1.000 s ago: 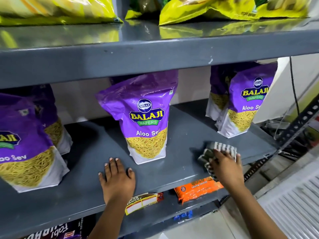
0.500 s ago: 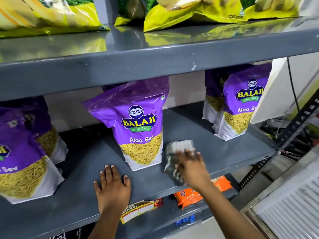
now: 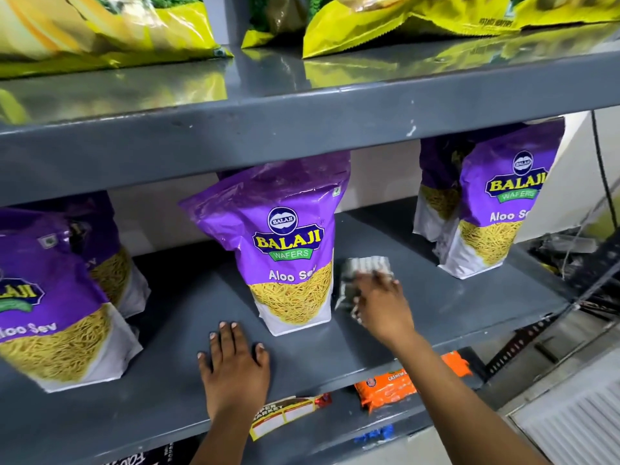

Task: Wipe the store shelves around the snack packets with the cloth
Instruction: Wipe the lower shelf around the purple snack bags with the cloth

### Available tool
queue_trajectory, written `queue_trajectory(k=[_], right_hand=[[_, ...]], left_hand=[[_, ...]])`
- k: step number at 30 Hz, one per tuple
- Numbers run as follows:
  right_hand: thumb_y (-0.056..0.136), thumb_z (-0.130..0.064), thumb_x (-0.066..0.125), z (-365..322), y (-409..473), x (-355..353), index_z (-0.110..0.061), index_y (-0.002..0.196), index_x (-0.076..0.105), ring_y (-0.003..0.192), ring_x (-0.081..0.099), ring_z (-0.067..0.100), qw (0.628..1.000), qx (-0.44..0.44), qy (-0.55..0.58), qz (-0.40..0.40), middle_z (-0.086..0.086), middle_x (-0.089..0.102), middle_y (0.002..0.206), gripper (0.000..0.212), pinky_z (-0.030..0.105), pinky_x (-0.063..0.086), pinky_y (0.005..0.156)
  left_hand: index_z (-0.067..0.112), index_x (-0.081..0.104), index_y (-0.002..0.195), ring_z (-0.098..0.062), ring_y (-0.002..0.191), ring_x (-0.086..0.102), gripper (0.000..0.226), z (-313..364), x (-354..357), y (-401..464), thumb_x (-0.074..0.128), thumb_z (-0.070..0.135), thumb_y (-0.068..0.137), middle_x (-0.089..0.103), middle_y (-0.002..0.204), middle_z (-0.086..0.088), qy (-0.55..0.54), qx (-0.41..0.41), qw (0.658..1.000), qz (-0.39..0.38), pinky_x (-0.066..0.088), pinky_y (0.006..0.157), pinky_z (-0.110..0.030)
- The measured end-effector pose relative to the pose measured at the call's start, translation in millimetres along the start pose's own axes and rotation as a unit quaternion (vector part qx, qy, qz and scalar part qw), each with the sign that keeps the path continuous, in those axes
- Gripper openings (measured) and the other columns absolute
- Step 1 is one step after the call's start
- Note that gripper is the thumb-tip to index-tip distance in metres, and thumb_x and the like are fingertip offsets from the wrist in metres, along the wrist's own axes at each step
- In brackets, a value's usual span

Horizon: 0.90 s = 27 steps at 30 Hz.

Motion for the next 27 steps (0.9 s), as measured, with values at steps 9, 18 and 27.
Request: queue_trajectory(k=[9, 18, 27], right_hand=[[0.094, -0.026, 0.039, 1, 39, 4, -0.019, 0.141, 0.024, 0.144, 0.013, 0.027, 0.998, 0.003, 0.011, -0.065, 0.01, 0.021, 0.155, 0.051, 0.047, 0.006, 0.119], [0.092, -0.052, 0.029, 52, 39, 3, -0.022, 0.146, 0.01, 0.146, 0.001, 0.026, 0.992, 0.116, -0.016, -0.048, 0.003, 0.003, 0.159, 0.064, 0.048, 0.0, 0.119], [0.091, -0.028, 0.048, 111, -77, -16, -0.014, 0.124, 0.05, 0.123, 0.049, 0.034, 0.987, 0.116, -0.009, 0.107, 0.018, 0.055, 0.132, 0.036, 0.044, 0.036, 0.103]], left_hand=[[0.01, 0.015, 0.147, -0.026, 0.144, 0.01, 0.075, -2, 3, 0, 0.008, 0.045, 0.08, 0.015, 0.157, -0.008, 0.011, 0.002, 1.0, 0.008, 0.011, 0.116, -0.047], [0.01, 0.018, 0.146, -0.026, 0.144, 0.01, 0.068, -1, 0, -2, 0.014, 0.043, 0.086, 0.015, 0.157, -0.009, -0.007, 0.004, 1.0, 0.009, 0.009, 0.116, -0.048], [0.01, 0.019, 0.146, -0.025, 0.144, 0.009, 0.058, 2, -4, -5, 0.031, 0.036, 0.095, 0.015, 0.157, -0.008, -0.015, -0.002, 1.0, 0.008, 0.007, 0.116, -0.046]])
Point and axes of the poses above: each hand's wrist, its own y-axis towards the middle knuckle, its own x-axis out of the palm, z = x × y, the point moved 3 cm from there along y, towards the middle knuckle
